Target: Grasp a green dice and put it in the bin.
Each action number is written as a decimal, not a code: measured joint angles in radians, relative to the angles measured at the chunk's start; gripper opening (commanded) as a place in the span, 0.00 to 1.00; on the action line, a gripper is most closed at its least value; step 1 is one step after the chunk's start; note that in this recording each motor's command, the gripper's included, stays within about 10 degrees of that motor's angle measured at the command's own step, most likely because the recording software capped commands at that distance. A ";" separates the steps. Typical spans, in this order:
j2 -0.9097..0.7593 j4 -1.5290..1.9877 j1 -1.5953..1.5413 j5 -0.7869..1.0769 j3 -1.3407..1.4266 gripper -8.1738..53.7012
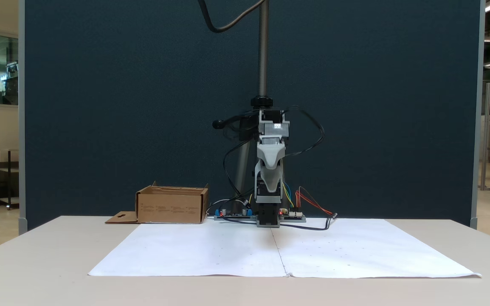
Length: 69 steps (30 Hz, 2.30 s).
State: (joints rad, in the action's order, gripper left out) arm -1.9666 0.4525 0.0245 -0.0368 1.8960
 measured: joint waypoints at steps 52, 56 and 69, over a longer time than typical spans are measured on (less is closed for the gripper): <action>-0.291 -1.638 -0.037 0.002 1.161 0.83; -0.291 -1.701 -0.031 0.002 1.164 0.83; -0.291 -1.913 0.017 0.002 1.169 0.86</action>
State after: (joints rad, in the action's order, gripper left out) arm -2.2580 -1.4603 0.0414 -0.0353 3.0649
